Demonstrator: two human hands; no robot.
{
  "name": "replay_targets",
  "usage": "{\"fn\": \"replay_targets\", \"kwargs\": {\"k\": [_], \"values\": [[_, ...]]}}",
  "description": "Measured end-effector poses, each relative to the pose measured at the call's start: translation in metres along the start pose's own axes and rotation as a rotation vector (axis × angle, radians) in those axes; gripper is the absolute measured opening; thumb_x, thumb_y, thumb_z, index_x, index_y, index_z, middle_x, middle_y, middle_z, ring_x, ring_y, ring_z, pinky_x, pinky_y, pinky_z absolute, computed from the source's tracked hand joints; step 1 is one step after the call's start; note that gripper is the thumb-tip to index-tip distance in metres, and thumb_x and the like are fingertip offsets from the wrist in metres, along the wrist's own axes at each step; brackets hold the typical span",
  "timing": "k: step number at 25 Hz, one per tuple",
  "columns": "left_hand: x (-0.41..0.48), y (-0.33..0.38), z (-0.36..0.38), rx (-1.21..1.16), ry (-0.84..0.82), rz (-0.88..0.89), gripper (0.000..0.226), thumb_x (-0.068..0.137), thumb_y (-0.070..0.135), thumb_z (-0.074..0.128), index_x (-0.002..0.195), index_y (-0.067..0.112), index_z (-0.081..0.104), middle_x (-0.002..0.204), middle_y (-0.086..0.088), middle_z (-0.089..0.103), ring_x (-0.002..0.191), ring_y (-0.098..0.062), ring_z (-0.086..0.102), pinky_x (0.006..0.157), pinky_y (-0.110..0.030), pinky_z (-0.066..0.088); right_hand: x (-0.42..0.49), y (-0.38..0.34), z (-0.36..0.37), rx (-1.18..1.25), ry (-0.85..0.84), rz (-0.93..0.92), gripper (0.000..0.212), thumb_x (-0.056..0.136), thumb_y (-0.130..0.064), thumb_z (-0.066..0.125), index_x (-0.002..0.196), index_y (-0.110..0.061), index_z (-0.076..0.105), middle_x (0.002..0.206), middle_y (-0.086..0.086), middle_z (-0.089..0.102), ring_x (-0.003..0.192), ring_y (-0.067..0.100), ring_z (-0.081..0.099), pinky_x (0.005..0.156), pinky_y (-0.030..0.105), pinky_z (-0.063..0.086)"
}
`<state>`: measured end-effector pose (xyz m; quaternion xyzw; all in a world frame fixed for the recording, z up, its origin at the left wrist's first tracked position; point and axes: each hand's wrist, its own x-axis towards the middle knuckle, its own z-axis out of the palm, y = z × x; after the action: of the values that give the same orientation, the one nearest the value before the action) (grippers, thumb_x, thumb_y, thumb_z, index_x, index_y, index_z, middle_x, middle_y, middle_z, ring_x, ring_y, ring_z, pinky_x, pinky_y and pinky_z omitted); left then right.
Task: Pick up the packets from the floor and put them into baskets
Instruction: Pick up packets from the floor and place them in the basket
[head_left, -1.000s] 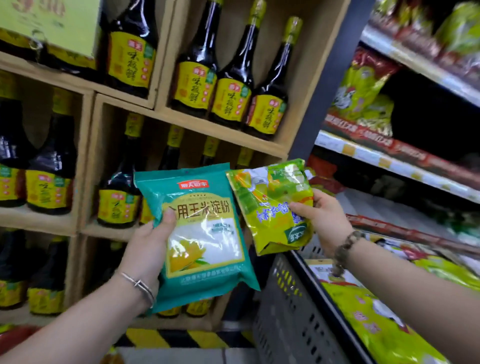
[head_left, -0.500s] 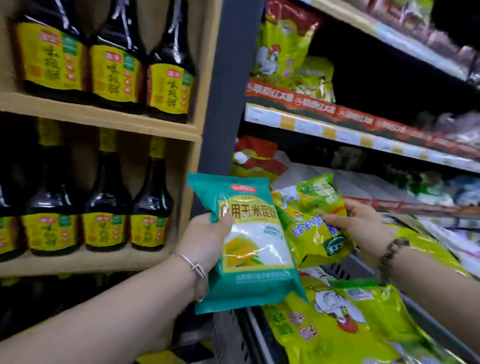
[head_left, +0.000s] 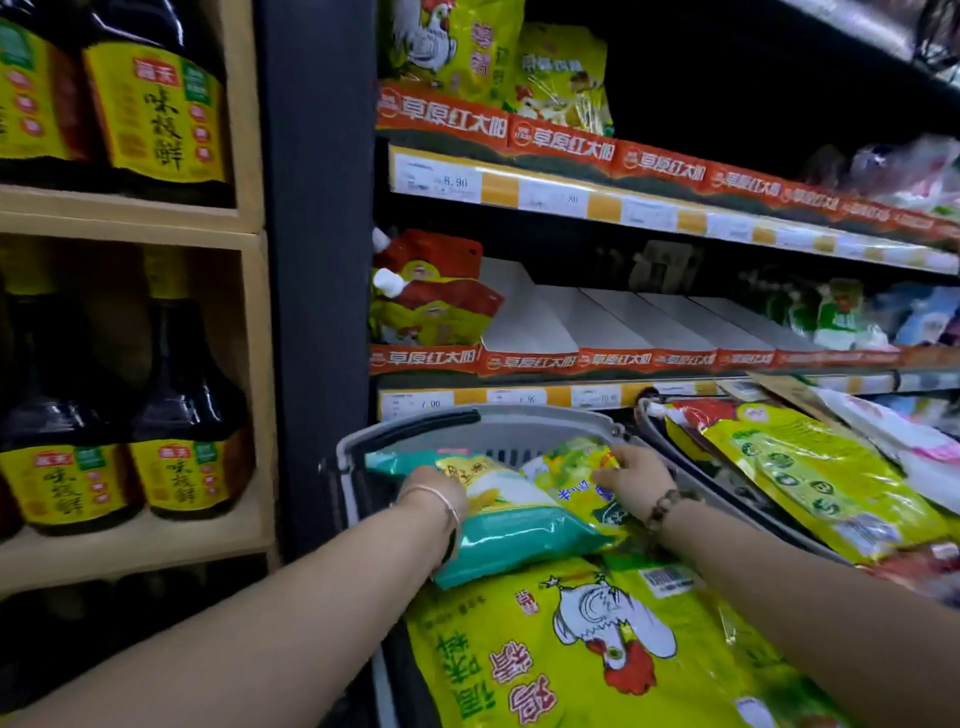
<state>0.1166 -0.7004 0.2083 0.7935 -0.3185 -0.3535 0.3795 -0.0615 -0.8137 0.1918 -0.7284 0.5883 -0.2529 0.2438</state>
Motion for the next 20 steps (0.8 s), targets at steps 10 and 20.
{"fn": "replay_targets", "kwargs": {"k": [10, 20], "values": [[-0.003, -0.008, -0.008, 0.29, 0.161, 0.329, 0.075, 0.09, 0.019, 0.056, 0.149, 0.014, 0.009, 0.157, -0.01, 0.001, 0.141, -0.031, 0.019, 0.112, -0.038, 0.023, 0.011, 0.003, -0.005, -0.504, -0.021, -0.183, 0.026, 0.091, -0.026, 0.051, 0.114, -0.014, 0.049, 0.094, 0.005, 0.06, 0.086, 0.022, 0.061, 0.066, 0.031, 0.051], [0.015, -0.03, 0.049, 1.242, -0.331, 0.241, 0.075, 0.094, 0.06, 0.017, 0.148, 0.018, -0.015, 0.154, -0.011, -0.022, 0.143, -0.035, -0.013, 0.112, -0.053, -0.01, -0.011, 0.015, 0.042, -0.819, -0.541, -0.3, 0.061, 0.095, -0.058, 0.012, 0.149, -0.032, 0.0, 0.156, -0.003, -0.014, 0.144, 0.012, -0.011, 0.108, 0.057, -0.014]]}}
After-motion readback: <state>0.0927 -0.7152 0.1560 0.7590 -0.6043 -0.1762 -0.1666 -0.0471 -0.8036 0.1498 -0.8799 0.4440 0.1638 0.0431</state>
